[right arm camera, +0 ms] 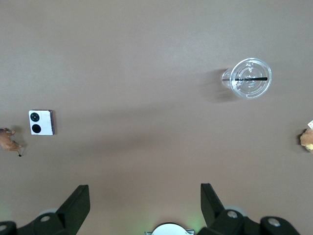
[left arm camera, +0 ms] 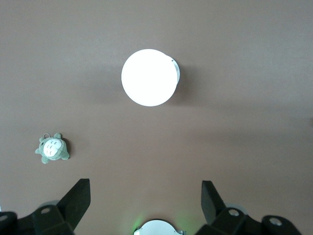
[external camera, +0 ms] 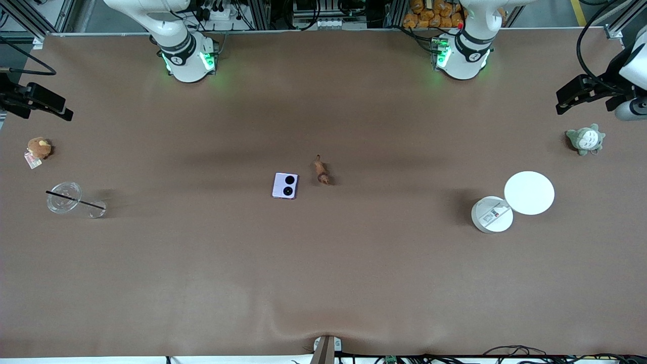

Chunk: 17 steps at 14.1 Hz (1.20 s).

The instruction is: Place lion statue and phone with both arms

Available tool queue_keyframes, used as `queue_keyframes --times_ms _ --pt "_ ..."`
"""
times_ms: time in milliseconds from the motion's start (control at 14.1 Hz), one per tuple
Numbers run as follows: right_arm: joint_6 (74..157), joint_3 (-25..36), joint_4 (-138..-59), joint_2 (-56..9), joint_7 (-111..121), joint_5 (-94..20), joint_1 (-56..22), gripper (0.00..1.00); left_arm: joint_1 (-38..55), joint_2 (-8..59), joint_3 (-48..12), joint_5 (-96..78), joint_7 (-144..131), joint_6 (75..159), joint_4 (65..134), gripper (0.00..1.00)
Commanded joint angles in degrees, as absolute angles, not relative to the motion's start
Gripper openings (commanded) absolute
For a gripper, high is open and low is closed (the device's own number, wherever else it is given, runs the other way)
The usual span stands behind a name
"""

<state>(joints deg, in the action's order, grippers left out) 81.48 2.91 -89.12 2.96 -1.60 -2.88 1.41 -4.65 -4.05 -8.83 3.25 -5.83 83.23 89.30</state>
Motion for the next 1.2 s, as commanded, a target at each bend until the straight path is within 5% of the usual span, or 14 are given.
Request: queue_keyframes --times_ms 0,1133 --pt "81.4 2.9 -88.9 3.3 -1.5 -2.5 1.5 1.00 -5.0 -3.7 -9.0 2.4 -6.3 82.2 88.2 1.00" --pt "81.5 3.2 -88.6 3.3 -1.7 -2.4 3.0 1.00 -4.4 -1.5 -10.6 2.6 -8.0 82.3 86.0 1.00"
